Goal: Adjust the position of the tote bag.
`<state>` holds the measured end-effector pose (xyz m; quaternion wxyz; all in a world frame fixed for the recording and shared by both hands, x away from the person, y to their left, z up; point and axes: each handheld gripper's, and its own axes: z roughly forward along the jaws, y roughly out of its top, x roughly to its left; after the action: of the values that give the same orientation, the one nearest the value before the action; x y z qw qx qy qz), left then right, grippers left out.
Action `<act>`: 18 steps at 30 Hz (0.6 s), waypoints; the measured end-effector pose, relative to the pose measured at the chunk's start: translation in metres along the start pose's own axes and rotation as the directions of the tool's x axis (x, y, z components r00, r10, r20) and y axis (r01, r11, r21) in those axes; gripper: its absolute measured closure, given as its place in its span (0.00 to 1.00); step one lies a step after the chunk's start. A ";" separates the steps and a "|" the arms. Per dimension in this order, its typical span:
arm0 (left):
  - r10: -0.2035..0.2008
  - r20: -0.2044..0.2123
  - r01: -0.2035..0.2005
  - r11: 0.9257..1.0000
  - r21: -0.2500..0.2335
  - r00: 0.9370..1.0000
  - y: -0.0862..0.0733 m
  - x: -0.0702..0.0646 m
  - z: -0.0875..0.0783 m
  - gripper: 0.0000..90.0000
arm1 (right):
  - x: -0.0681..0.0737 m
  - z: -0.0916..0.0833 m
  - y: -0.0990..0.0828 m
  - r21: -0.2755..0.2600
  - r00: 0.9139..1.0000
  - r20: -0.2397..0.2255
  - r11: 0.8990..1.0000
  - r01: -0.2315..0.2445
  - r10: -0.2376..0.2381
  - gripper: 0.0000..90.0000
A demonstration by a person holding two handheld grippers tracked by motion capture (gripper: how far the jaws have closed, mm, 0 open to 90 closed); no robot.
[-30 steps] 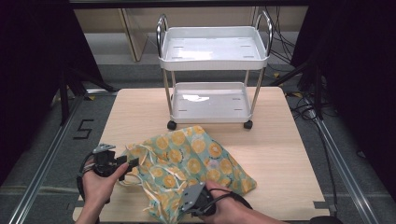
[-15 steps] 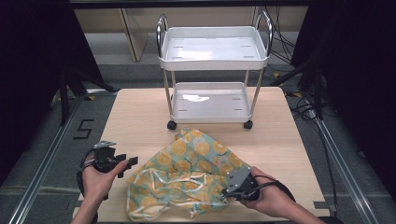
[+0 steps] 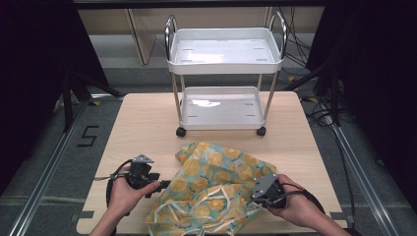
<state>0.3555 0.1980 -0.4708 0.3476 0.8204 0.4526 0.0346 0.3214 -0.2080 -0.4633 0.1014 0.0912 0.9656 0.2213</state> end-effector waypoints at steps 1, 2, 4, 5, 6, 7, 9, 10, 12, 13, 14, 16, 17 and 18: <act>0.008 0.005 -0.008 1.000 0.003 1.000 0.000 -0.001 0.001 0.47 | -0.001 0.000 -0.001 0.005 1.000 -0.008 1.000 0.002 -0.002 0.96; 0.004 0.005 -0.004 1.000 -0.004 1.000 0.000 -0.003 0.001 0.47 | -0.001 0.000 -0.002 0.010 1.000 -0.010 1.000 -0.006 0.006 0.95; 0.009 0.002 -0.009 1.000 -0.021 1.000 0.002 -0.004 0.000 0.48 | -0.002 0.000 -0.003 0.009 1.000 -0.001 1.000 -0.014 0.014 0.91; 0.011 -0.009 -0.011 0.999 -0.031 1.000 0.003 -0.004 -0.003 0.48 | -0.003 -0.002 -0.004 0.009 1.000 -0.004 1.000 -0.022 0.022 0.87; 0.007 -0.027 -0.008 0.999 -0.045 1.000 0.003 -0.005 -0.006 0.49 | -0.003 -0.004 -0.005 0.002 0.999 -0.008 0.999 -0.035 0.035 0.83; 0.002 -0.043 -0.004 0.998 -0.055 0.999 0.003 -0.005 -0.008 0.49 | -0.003 -0.007 -0.005 -0.009 0.999 -0.004 0.999 -0.053 0.053 0.80; 0.010 -0.044 -0.014 0.995 -0.096 0.999 0.003 -0.004 -0.014 0.49 | -0.004 -0.017 -0.004 -0.055 0.996 -0.024 0.995 -0.086 0.085 0.75; 0.011 -0.038 -0.015 0.994 -0.111 0.999 0.003 -0.004 -0.018 0.49 | -0.005 -0.021 -0.004 -0.076 0.995 -0.030 0.992 -0.098 0.096 0.74; 0.019 -0.019 -0.021 0.991 -0.134 1.000 0.002 -0.006 -0.024 0.49 | -0.005 -0.035 -0.002 -0.117 0.990 -0.017 0.983 -0.141 0.140 0.71; 0.013 -0.022 -0.016 0.989 -0.150 1.000 0.002 -0.007 -0.026 0.48 | -0.006 -0.041 -0.001 -0.149 0.989 -0.003 0.977 -0.150 0.151 0.70; 0.015 -0.028 -0.019 0.986 -0.163 0.999 0.001 -0.008 -0.028 0.47 | -0.007 -0.044 0.000 -0.176 0.989 0.002 0.974 -0.142 0.145 0.69; 0.013 -0.021 -0.017 0.983 -0.183 1.000 -0.001 -0.008 -0.029 0.46 | -0.007 -0.048 0.002 -0.197 0.987 0.008 0.968 -0.158 0.163 0.68; 0.022 -0.020 -0.025 0.984 -0.175 1.000 -0.001 -0.008 -0.031 0.46 | -0.007 -0.048 0.004 -0.207 0.986 0.005 0.964 -0.164 0.169 0.67; 0.007 -0.021 -0.011 0.981 -0.191 1.000 -0.001 -0.008 -0.030 0.45 | -0.007 -0.047 0.005 -0.212 0.985 0.005 0.963 -0.165 0.170 0.67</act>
<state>0.3386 0.2086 -0.4470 0.4200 0.7849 0.4470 0.0880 0.3175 -0.2242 -0.4191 0.1028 0.1637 0.9244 0.3289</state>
